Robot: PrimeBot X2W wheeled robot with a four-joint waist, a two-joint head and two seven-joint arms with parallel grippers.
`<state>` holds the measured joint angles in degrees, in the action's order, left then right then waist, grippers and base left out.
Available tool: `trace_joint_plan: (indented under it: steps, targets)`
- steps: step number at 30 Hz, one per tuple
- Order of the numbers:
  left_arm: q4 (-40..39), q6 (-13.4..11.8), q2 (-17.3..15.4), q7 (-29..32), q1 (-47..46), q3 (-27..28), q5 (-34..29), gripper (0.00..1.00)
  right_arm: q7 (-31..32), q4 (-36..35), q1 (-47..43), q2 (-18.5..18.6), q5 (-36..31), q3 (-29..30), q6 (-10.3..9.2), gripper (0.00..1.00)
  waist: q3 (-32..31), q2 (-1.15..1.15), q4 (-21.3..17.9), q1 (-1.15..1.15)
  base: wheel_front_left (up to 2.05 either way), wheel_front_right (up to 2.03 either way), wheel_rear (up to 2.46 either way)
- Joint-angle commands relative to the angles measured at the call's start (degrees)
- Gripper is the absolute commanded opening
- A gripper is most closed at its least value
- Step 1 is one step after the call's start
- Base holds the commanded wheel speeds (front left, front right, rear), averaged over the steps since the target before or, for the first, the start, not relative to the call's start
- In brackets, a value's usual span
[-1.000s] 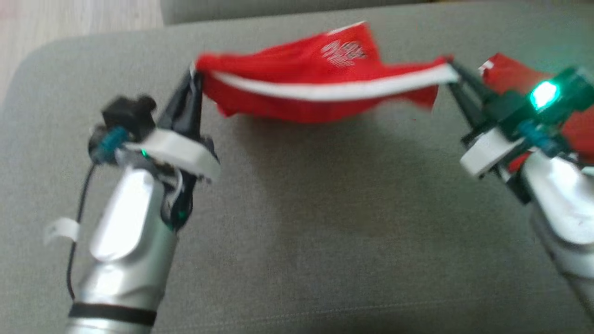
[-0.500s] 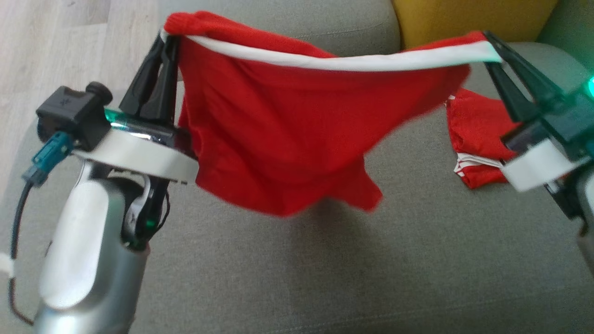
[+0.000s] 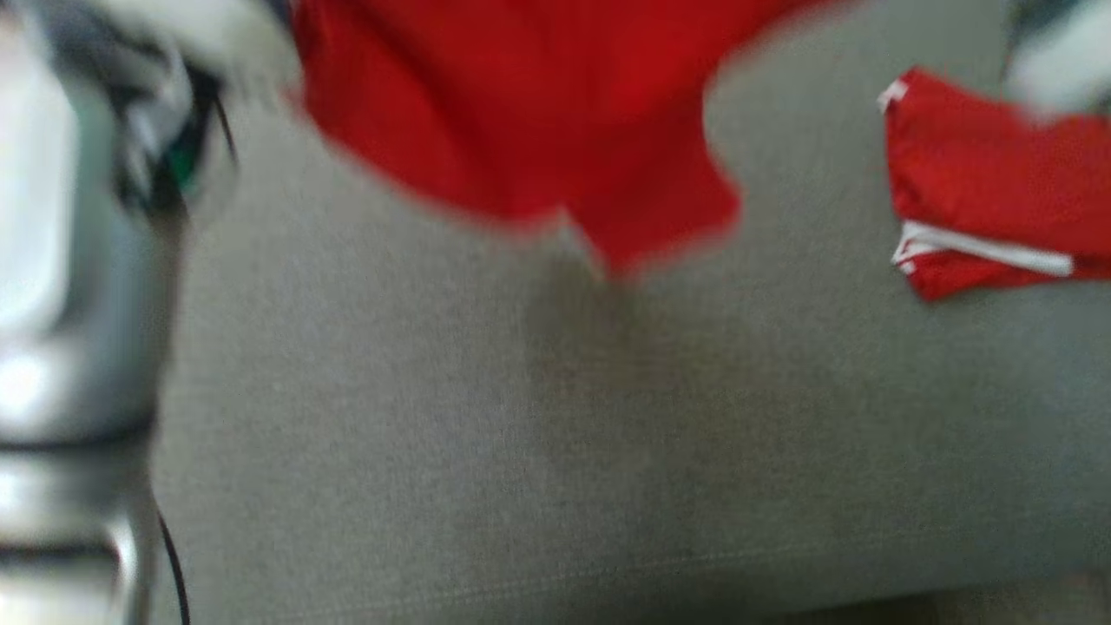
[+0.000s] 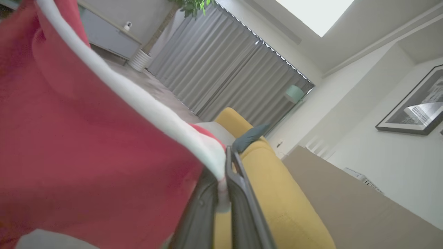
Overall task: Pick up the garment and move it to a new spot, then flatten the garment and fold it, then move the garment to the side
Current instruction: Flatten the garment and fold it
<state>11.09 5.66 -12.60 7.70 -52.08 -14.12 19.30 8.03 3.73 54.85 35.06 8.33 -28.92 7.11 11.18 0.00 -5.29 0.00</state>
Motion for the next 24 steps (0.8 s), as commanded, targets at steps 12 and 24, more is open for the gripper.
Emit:
trace_joint_plan:
  steps: [12, 24]
  targets:
    - [28.5, 0.2, -1.0, -17.6, -33.9, 3.1, -2.7, 0.00, -11.0, 33.7, 34.2, -14.2, -7.6, 1.6, 0.37, 0.00, 21.4, 0.00, 0.6, 0.00, 0.00, 0.00, 0.00]
    - [38.6, 1.5, 3.3, -22.7, -24.8, 1.3, -2.4, 0.00, -20.0, 53.0, 25.5, -21.7, -8.3, 0.1, 0.37, 0.00, 24.1, 0.00, 2.3, 0.00, 0.00, 0.00, 0.00]
